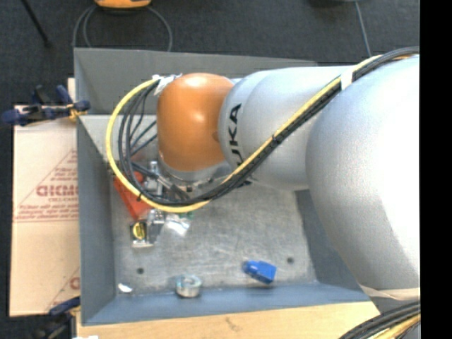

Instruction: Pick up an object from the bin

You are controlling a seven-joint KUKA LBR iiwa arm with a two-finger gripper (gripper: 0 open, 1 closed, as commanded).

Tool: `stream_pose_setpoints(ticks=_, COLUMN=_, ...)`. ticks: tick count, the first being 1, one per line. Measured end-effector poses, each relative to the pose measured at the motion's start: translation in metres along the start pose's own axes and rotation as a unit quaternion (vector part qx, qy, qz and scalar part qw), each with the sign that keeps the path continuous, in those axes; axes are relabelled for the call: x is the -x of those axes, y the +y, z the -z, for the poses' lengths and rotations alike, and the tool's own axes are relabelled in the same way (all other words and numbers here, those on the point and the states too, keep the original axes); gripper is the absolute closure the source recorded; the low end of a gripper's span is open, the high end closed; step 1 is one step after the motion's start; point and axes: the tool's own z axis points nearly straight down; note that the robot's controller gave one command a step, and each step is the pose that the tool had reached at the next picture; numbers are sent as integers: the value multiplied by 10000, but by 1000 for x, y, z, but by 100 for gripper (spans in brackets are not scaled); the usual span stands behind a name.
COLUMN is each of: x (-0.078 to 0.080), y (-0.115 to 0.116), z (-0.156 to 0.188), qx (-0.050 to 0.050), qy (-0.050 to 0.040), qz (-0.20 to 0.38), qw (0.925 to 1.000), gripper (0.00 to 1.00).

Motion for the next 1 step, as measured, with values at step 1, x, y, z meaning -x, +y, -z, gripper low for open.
stream_pose_setpoints(ticks=1, x=32, y=-26, z=-82, qx=-2, qy=5, qz=-720, qw=9974, gripper=0)
